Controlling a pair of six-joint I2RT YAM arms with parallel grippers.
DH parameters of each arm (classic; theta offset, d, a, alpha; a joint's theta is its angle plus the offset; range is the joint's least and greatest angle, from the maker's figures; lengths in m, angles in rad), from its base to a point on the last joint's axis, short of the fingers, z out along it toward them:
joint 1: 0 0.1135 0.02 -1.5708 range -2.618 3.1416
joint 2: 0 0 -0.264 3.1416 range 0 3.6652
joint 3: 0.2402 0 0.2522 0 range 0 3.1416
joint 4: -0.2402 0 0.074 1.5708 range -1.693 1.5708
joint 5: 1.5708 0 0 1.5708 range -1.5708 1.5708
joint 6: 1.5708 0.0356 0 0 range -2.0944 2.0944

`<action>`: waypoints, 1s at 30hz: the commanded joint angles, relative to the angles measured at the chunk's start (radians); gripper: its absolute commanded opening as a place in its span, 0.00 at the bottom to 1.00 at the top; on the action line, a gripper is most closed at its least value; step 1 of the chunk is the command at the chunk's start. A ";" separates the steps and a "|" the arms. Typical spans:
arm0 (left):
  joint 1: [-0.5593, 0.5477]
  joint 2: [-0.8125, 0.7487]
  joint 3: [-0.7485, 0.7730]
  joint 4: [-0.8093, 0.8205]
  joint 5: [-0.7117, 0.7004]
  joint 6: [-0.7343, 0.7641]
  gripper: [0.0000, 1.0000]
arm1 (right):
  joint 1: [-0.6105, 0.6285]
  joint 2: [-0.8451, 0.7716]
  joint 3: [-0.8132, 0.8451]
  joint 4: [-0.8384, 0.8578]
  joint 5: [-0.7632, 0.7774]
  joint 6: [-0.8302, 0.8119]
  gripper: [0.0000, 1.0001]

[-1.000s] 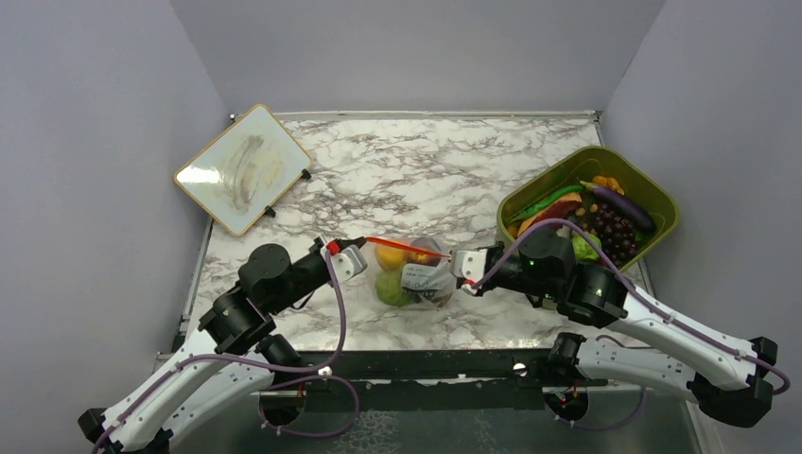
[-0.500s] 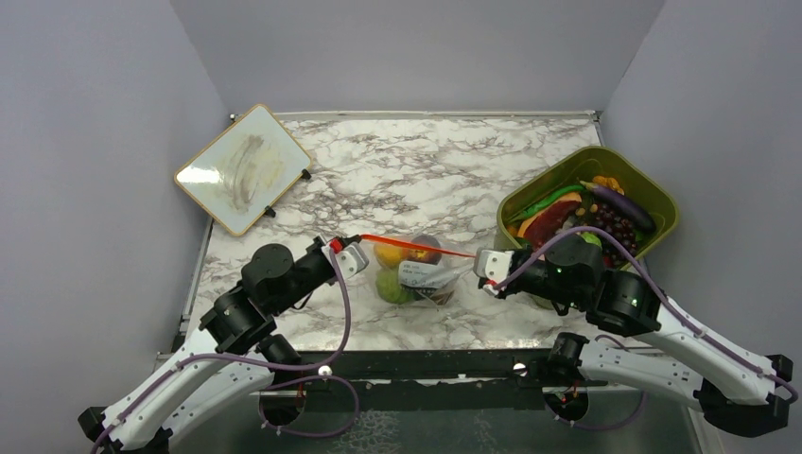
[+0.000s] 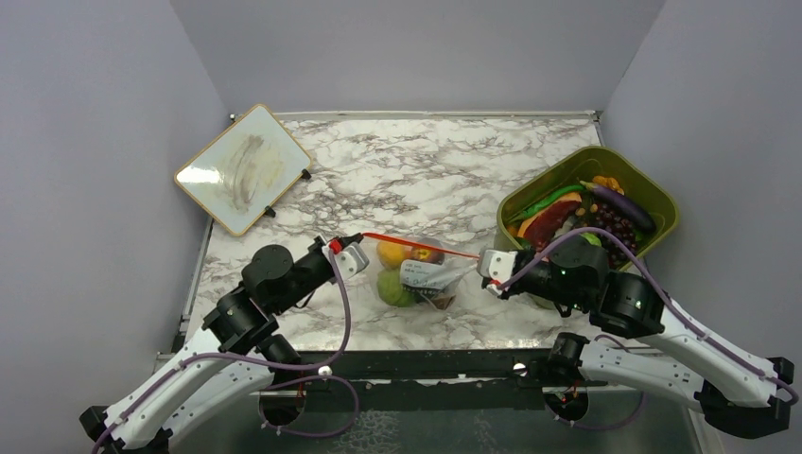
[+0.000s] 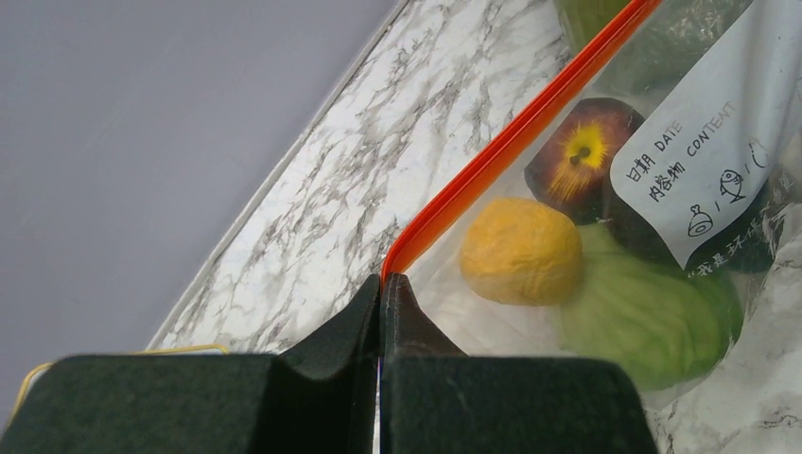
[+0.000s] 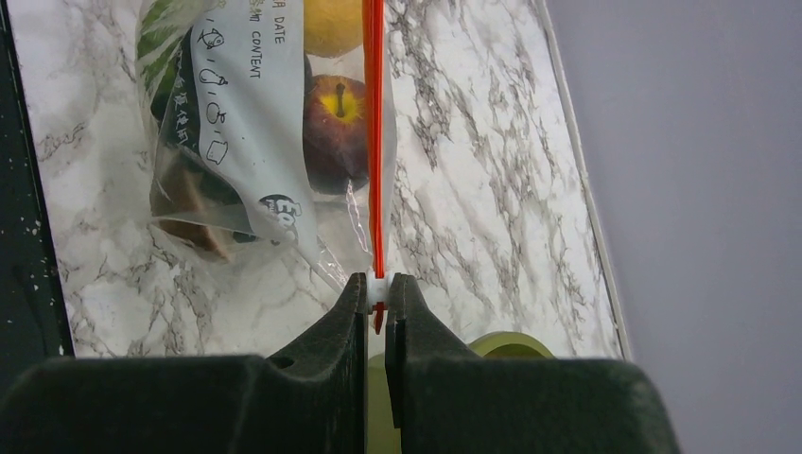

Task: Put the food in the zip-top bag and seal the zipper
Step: Zip the zipper food storage bag at the center of the board, then place the zipper food storage bag at the center of the board.

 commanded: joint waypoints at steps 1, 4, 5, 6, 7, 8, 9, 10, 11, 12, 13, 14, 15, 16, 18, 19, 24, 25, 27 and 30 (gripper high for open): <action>0.017 -0.043 -0.057 0.110 -0.095 0.004 0.00 | -0.008 0.027 -0.017 0.061 0.020 0.004 0.01; 0.018 -0.025 -0.095 0.166 -0.120 -0.015 0.00 | -0.008 0.084 -0.029 0.135 0.032 -0.005 0.01; 0.018 -0.009 -0.103 0.184 -0.134 -0.026 0.00 | -0.009 0.103 -0.033 0.165 0.042 -0.012 0.01; 0.017 0.012 -0.108 0.205 -0.147 -0.037 0.00 | -0.008 0.121 -0.037 0.194 0.057 -0.020 0.01; 0.018 0.033 -0.116 0.234 -0.169 -0.050 0.00 | -0.009 0.139 -0.042 0.230 0.078 -0.035 0.01; 0.018 0.060 -0.121 0.266 -0.191 -0.065 0.00 | -0.009 0.159 -0.046 0.267 0.104 -0.049 0.01; 0.020 0.088 -0.122 0.298 -0.213 -0.083 0.00 | -0.011 0.180 -0.047 0.298 0.119 -0.065 0.01; 0.026 0.130 -0.115 0.324 -0.230 -0.103 0.00 | -0.020 0.205 -0.043 0.328 0.123 -0.080 0.01; 0.041 0.167 -0.098 0.345 -0.240 -0.129 0.00 | -0.039 0.231 -0.034 0.352 0.107 -0.088 0.01; 0.058 0.206 -0.072 0.355 -0.243 -0.153 0.00 | -0.069 0.256 -0.017 0.368 0.074 -0.090 0.01; 0.080 0.244 -0.042 0.359 -0.237 -0.178 0.00 | -0.119 0.291 0.004 0.381 0.028 -0.088 0.01; 0.101 0.281 -0.010 0.367 -0.228 -0.197 0.00 | -0.163 0.317 0.020 0.393 -0.022 -0.084 0.01; 0.119 0.314 0.011 0.382 -0.222 -0.214 0.00 | -0.205 0.342 0.032 0.412 -0.073 -0.080 0.01; 0.139 0.349 0.027 0.404 -0.219 -0.230 0.00 | -0.243 0.370 0.039 0.431 -0.125 -0.079 0.01; 0.184 0.415 0.045 0.441 -0.193 -0.268 0.00 | -0.297 0.428 0.044 0.470 -0.196 -0.082 0.01; 0.203 0.450 0.058 0.446 -0.182 -0.288 0.00 | -0.316 0.458 0.038 0.502 -0.208 -0.077 0.01; 0.268 0.591 0.108 0.497 -0.129 -0.367 0.26 | -0.436 0.614 0.048 0.656 -0.277 -0.034 0.01; 0.271 0.610 0.123 0.501 -0.099 -0.367 0.35 | -0.462 0.651 0.064 0.671 -0.291 -0.018 0.01; 0.271 0.632 0.145 0.516 -0.061 -0.368 0.57 | -0.511 0.731 0.108 0.681 -0.308 0.016 0.01; 0.271 0.629 0.161 0.535 -0.082 -0.410 0.69 | -0.557 0.829 0.166 0.702 -0.309 0.070 0.01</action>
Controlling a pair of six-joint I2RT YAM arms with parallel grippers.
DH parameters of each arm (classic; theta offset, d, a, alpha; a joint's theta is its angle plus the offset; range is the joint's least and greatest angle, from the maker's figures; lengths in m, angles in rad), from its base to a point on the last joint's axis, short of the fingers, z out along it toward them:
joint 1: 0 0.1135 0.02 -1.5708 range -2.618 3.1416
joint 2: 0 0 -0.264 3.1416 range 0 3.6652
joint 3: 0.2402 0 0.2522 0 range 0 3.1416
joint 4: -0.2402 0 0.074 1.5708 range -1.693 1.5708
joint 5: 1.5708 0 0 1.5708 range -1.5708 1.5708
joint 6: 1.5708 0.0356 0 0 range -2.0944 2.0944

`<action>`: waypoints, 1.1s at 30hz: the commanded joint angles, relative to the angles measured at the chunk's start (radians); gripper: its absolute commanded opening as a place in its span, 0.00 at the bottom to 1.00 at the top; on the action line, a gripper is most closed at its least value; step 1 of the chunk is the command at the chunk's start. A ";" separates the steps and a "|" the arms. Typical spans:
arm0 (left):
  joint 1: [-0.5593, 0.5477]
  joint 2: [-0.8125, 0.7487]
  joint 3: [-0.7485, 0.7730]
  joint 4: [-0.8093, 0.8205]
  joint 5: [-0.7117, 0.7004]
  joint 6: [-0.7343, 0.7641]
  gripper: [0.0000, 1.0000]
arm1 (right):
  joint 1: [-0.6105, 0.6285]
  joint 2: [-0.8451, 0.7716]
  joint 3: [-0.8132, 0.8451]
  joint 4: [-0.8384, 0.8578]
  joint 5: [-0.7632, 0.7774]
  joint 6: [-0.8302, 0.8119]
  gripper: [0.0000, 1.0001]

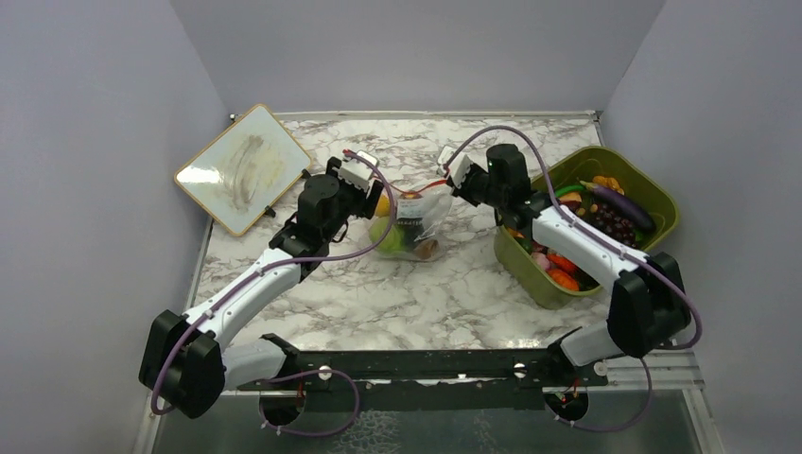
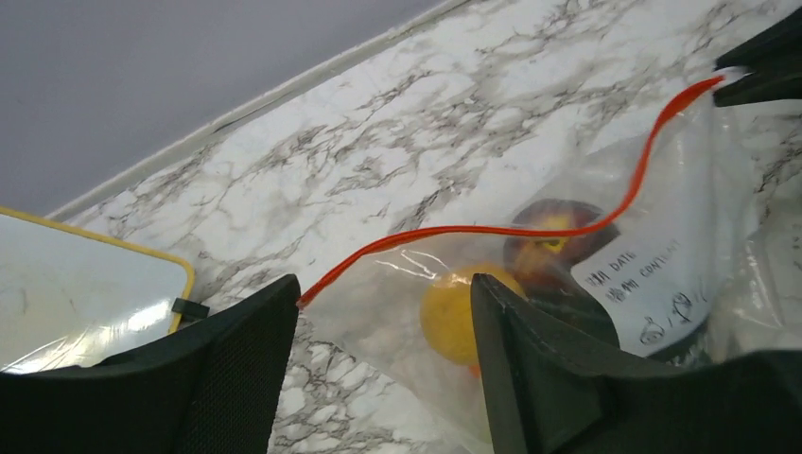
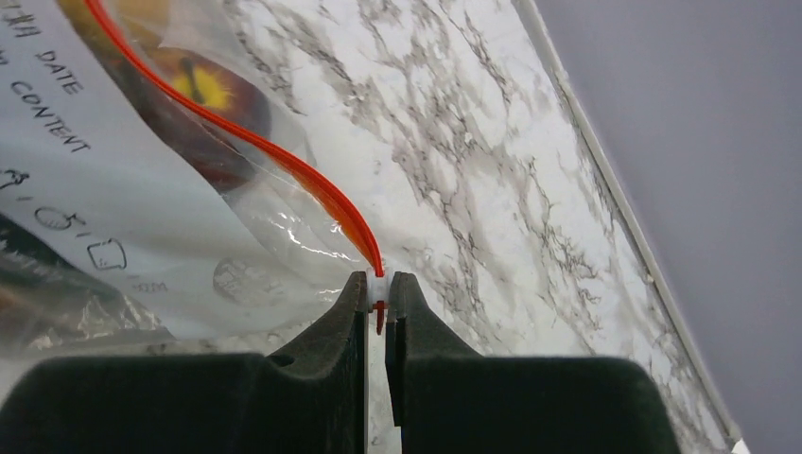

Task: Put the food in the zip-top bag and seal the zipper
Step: Place the zipper food storage bag at the center of the board.

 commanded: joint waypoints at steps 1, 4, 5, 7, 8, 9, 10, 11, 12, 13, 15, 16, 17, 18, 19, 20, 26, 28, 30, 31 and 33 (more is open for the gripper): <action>0.000 -0.016 0.058 0.083 0.036 -0.083 0.70 | -0.064 0.114 0.097 0.110 -0.053 0.093 0.01; 0.000 -0.033 0.063 0.023 0.013 -0.114 0.70 | -0.087 0.194 0.146 0.102 -0.044 0.112 0.01; 0.000 -0.039 0.063 -0.002 0.009 -0.121 0.71 | -0.093 0.214 0.159 0.099 -0.044 0.120 0.01; 0.000 -0.058 0.052 -0.034 0.006 -0.140 0.72 | -0.100 0.246 0.177 0.094 -0.043 0.131 0.01; 0.000 -0.068 0.041 -0.041 0.008 -0.147 0.72 | -0.102 0.256 0.185 0.091 -0.043 0.132 0.01; 0.000 -0.080 0.028 -0.049 0.009 -0.154 0.72 | -0.102 0.264 0.188 0.090 -0.046 0.134 0.01; 0.000 -0.093 0.019 -0.058 0.000 -0.171 0.72 | -0.102 0.268 0.192 0.091 -0.050 0.137 0.01; 0.000 -0.108 0.007 -0.068 -0.012 -0.197 0.72 | -0.103 0.268 0.195 0.094 -0.057 0.142 0.02; 0.000 -0.124 -0.006 -0.072 -0.014 -0.215 0.72 | -0.103 0.269 0.198 0.093 -0.064 0.145 0.04; 0.000 -0.140 -0.019 -0.072 -0.009 -0.224 0.72 | -0.103 0.271 0.203 0.090 -0.072 0.149 0.06; 0.000 -0.173 -0.049 -0.067 0.013 -0.229 0.72 | -0.103 0.273 0.223 0.075 -0.087 0.157 0.13; 0.000 -0.186 -0.062 -0.063 0.018 -0.231 0.72 | -0.103 0.275 0.233 0.067 -0.097 0.159 0.19; 0.000 -0.199 -0.070 -0.062 0.023 -0.234 0.72 | -0.103 0.277 0.246 0.054 -0.102 0.162 0.25; -0.001 -0.203 -0.075 -0.066 0.023 -0.238 0.72 | -0.103 0.279 0.261 0.040 -0.106 0.167 0.33; 0.000 -0.205 -0.075 -0.073 0.023 -0.242 0.72 | -0.103 0.278 0.276 0.026 -0.109 0.173 0.38; 0.000 -0.208 -0.074 -0.083 0.024 -0.245 0.72 | -0.103 0.276 0.290 0.007 -0.116 0.175 0.47; 0.000 -0.198 -0.082 -0.058 0.101 -0.279 0.72 | -0.103 0.192 0.318 -0.079 -0.150 0.216 0.68; 0.000 -0.174 -0.076 -0.036 0.146 -0.311 0.70 | -0.103 0.147 0.310 -0.107 -0.156 0.227 0.72; 0.000 -0.141 -0.065 -0.019 0.201 -0.337 0.69 | -0.103 0.093 0.284 -0.113 -0.153 0.260 0.78; 0.000 -0.124 -0.059 -0.012 0.222 -0.344 0.69 | -0.102 0.061 0.265 -0.112 -0.153 0.279 0.89; 0.000 -0.087 -0.055 0.005 0.242 -0.355 0.68 | -0.101 -0.003 0.224 -0.101 -0.166 0.323 0.97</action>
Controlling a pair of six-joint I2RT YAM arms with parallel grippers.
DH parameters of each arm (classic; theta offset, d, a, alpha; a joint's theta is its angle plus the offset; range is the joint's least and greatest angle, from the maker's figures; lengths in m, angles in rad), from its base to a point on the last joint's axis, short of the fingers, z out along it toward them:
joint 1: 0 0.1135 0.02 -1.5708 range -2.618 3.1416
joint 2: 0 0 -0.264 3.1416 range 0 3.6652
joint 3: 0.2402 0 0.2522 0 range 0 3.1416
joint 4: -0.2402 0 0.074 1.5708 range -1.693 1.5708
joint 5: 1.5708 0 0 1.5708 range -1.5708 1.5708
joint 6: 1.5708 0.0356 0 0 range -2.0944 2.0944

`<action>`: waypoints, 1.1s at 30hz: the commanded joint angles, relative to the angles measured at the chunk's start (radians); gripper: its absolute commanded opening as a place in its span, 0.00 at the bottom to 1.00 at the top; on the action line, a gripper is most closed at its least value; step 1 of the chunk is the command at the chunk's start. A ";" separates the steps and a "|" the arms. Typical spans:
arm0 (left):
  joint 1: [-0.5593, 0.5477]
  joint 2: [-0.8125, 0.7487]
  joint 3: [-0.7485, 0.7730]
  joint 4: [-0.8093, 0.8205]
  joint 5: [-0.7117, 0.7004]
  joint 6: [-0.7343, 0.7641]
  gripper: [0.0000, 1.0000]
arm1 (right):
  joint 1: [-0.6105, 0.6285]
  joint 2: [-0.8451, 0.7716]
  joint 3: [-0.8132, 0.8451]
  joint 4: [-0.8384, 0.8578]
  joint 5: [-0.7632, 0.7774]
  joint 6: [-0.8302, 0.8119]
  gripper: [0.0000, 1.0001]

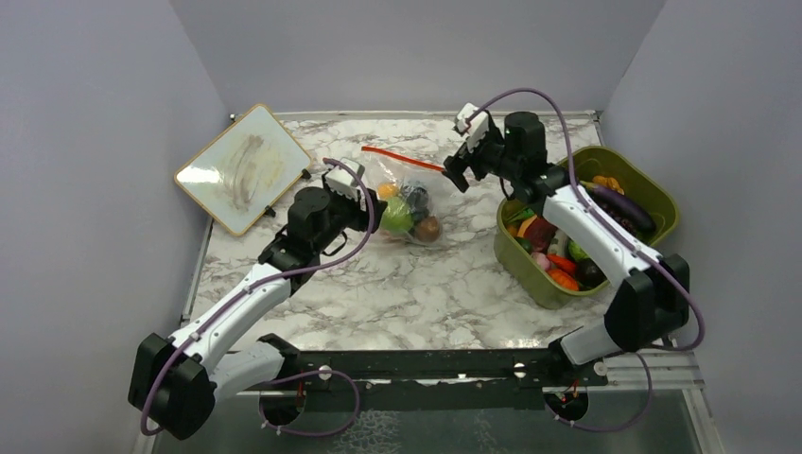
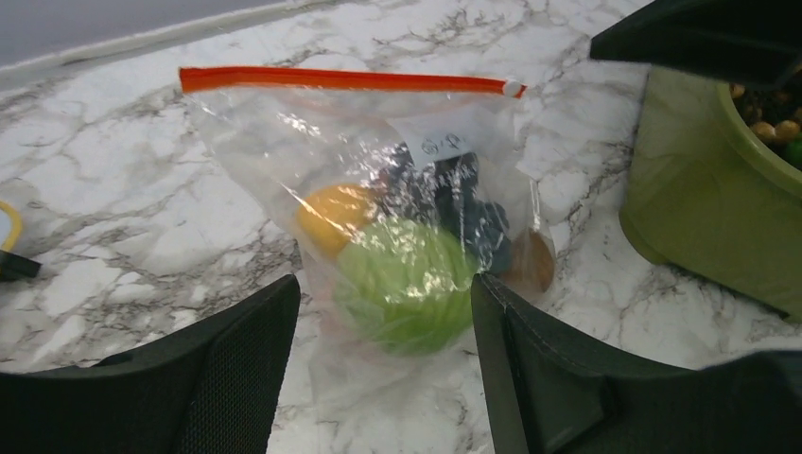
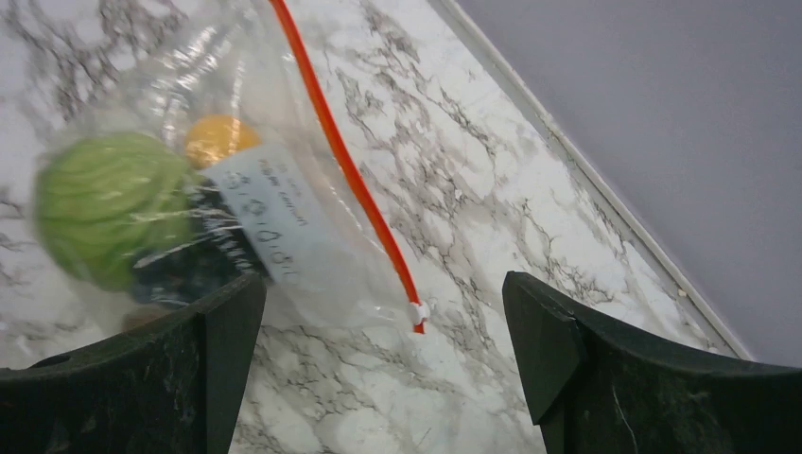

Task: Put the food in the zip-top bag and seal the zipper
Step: Place the zipper food storage bag at the center of the board, then reset both arms

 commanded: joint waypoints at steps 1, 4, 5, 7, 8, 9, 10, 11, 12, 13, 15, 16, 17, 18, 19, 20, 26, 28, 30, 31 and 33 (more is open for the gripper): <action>0.001 0.078 0.018 0.067 0.115 -0.063 0.68 | -0.001 -0.173 -0.076 -0.001 -0.046 0.120 0.98; 0.001 0.125 0.058 0.050 0.109 -0.089 0.68 | -0.001 -0.294 -0.156 0.038 -0.069 0.190 0.99; 0.001 0.131 0.067 0.046 0.118 -0.090 0.69 | -0.001 -0.336 -0.186 0.054 -0.067 0.210 0.99; 0.001 0.127 0.065 0.057 0.127 -0.090 0.68 | -0.001 -0.426 -0.239 0.086 -0.021 0.283 0.99; 0.001 0.117 0.061 0.065 0.126 -0.089 0.68 | -0.001 -0.466 -0.257 0.096 0.023 0.342 1.00; 0.001 0.105 0.056 0.065 0.121 -0.084 0.69 | -0.001 -0.504 -0.267 0.094 0.063 0.396 1.00; 0.001 0.091 0.054 0.060 0.113 -0.078 0.70 | -0.001 -0.547 -0.272 0.073 0.093 0.436 1.00; 0.001 0.075 0.053 0.045 0.102 -0.070 0.73 | -0.001 -0.575 -0.274 0.047 0.103 0.460 1.00; 0.001 0.059 0.055 0.026 0.091 -0.062 0.76 | -0.001 -0.601 -0.273 0.019 0.098 0.467 1.00; 0.001 0.042 0.060 0.002 0.078 -0.054 0.80 | -0.001 -0.623 -0.273 -0.009 0.086 0.468 1.00; 0.000 0.007 0.077 -0.054 0.065 -0.027 0.98 | -0.001 -0.660 -0.279 -0.057 0.098 0.513 1.00; 0.000 -0.013 0.084 -0.080 0.060 -0.017 0.99 | -0.001 -0.677 -0.281 -0.079 0.117 0.562 1.00; 0.001 -0.034 0.092 -0.105 0.056 -0.012 0.99 | -0.001 -0.695 -0.282 -0.101 0.128 0.595 1.00; 0.000 -0.055 0.100 -0.127 0.049 -0.012 0.99 | -0.001 -0.712 -0.285 -0.116 0.134 0.609 1.00; 0.001 -0.079 0.109 -0.144 0.047 -0.015 0.99 | -0.001 -0.728 -0.290 -0.127 0.133 0.612 1.00; 0.001 -0.100 0.113 -0.155 0.046 -0.019 0.99 | -0.001 -0.744 -0.294 -0.138 0.143 0.620 1.00; 0.001 -0.236 0.119 -0.176 0.090 -0.076 0.99 | -0.001 -0.789 -0.303 -0.219 0.273 0.735 1.00; 0.000 -0.273 0.104 -0.163 0.123 -0.103 0.99 | -0.001 -0.807 -0.319 -0.230 0.285 0.770 1.00; 0.001 -0.299 0.089 -0.154 0.109 -0.165 0.99 | -0.001 -0.833 -0.341 -0.228 0.283 0.786 1.00; 0.001 -0.307 0.084 -0.154 0.101 -0.183 0.99 | -0.001 -0.847 -0.353 -0.225 0.279 0.791 1.00; 0.001 -0.316 0.074 -0.162 0.094 -0.189 0.99 | -0.001 -0.878 -0.384 -0.207 0.269 0.801 1.00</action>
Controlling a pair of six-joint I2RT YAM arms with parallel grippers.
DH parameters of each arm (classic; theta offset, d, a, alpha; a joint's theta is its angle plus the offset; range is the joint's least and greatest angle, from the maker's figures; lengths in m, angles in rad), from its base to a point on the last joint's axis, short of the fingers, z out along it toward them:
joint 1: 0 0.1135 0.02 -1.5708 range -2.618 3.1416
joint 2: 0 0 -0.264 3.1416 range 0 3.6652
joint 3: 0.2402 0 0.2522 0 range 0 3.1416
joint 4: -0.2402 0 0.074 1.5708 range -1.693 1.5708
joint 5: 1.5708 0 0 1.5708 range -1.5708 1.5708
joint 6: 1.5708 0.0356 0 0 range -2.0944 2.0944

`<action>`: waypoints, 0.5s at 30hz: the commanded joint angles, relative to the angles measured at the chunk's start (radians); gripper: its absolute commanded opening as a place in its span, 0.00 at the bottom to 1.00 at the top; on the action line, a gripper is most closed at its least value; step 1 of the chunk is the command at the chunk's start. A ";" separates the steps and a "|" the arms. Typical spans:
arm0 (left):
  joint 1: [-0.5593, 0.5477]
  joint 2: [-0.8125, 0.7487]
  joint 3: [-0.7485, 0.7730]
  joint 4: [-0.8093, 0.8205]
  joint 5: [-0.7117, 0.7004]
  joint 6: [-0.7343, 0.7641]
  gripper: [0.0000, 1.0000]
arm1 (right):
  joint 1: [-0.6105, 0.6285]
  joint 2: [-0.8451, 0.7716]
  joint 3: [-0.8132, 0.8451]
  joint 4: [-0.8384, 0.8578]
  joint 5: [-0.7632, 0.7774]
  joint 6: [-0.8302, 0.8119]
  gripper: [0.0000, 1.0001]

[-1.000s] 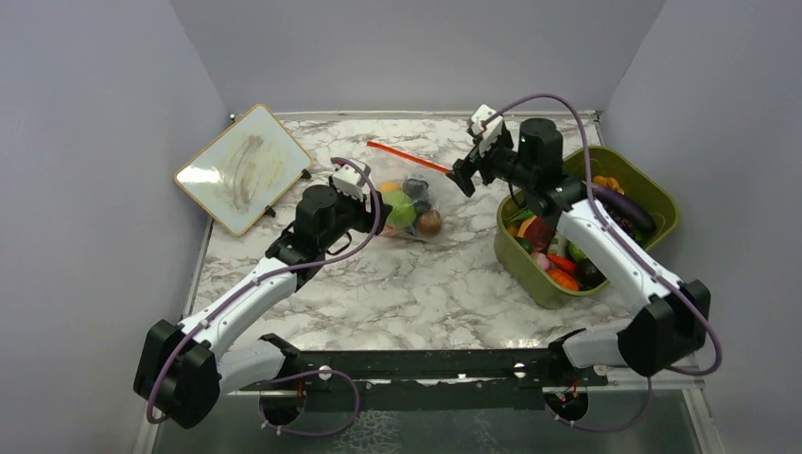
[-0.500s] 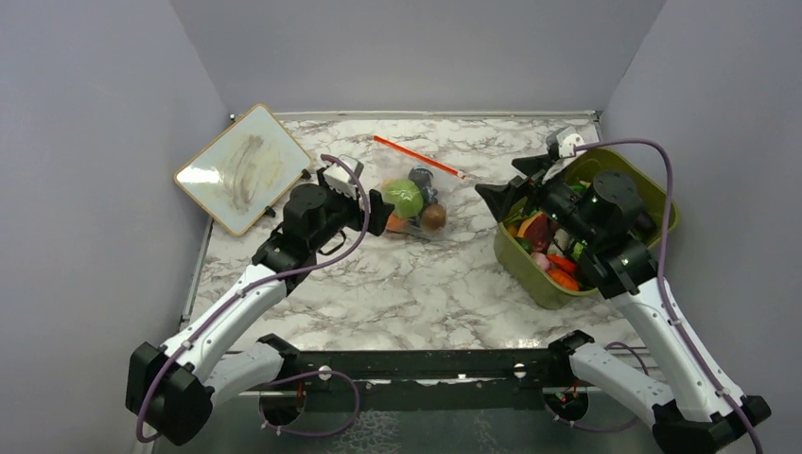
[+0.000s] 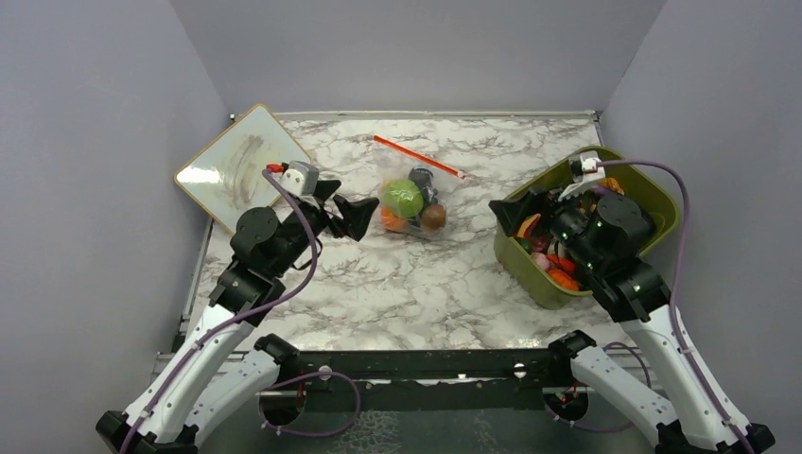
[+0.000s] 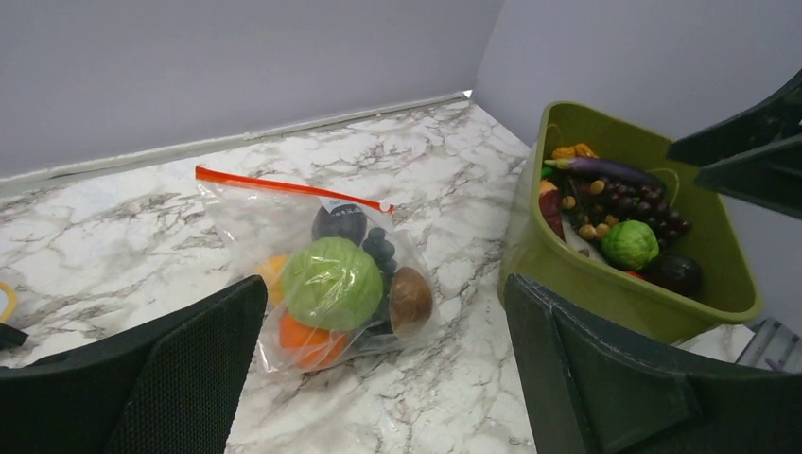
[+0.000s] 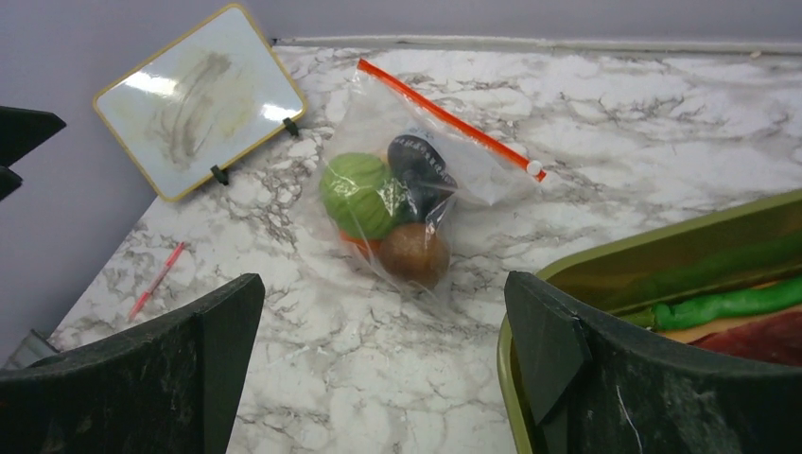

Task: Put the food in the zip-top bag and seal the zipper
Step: Reset both arms

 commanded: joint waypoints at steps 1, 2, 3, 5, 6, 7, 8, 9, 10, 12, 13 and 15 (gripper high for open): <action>0.001 -0.024 -0.021 -0.024 -0.008 -0.073 0.99 | -0.002 -0.068 -0.061 -0.003 0.033 0.072 1.00; 0.001 -0.024 -0.024 -0.040 -0.032 -0.076 0.99 | -0.002 -0.081 -0.073 0.005 0.039 0.079 1.00; 0.001 -0.025 -0.030 -0.054 -0.056 -0.076 0.99 | -0.002 -0.092 -0.085 0.009 0.047 0.081 1.00; 0.001 -0.027 -0.043 -0.065 -0.086 -0.070 0.99 | -0.002 -0.102 -0.094 0.005 0.062 0.083 1.00; 0.001 -0.031 -0.053 -0.060 -0.094 -0.069 0.99 | -0.002 -0.102 -0.090 -0.003 0.069 0.084 1.00; 0.001 -0.036 -0.064 -0.050 -0.096 -0.070 0.99 | -0.002 -0.101 -0.087 -0.012 0.075 0.085 1.00; 0.001 -0.041 -0.070 -0.039 -0.093 -0.070 0.99 | -0.002 -0.101 -0.084 -0.023 0.077 0.085 1.00; 0.001 -0.043 -0.077 -0.030 -0.090 -0.071 0.99 | -0.002 -0.101 -0.081 -0.028 0.077 0.085 1.00; 0.001 -0.046 -0.080 -0.023 -0.087 -0.071 0.99 | -0.002 -0.101 -0.080 -0.032 0.077 0.085 1.00; 0.001 -0.043 -0.082 -0.018 -0.080 -0.073 0.99 | -0.002 -0.101 -0.079 -0.035 0.078 0.082 1.00; 0.001 -0.039 -0.081 -0.017 -0.075 -0.073 0.99 | -0.002 -0.101 -0.079 -0.035 0.081 0.081 1.00; 0.000 -0.027 -0.080 -0.021 -0.060 -0.073 0.99 | -0.002 -0.098 -0.082 -0.038 0.103 0.080 1.00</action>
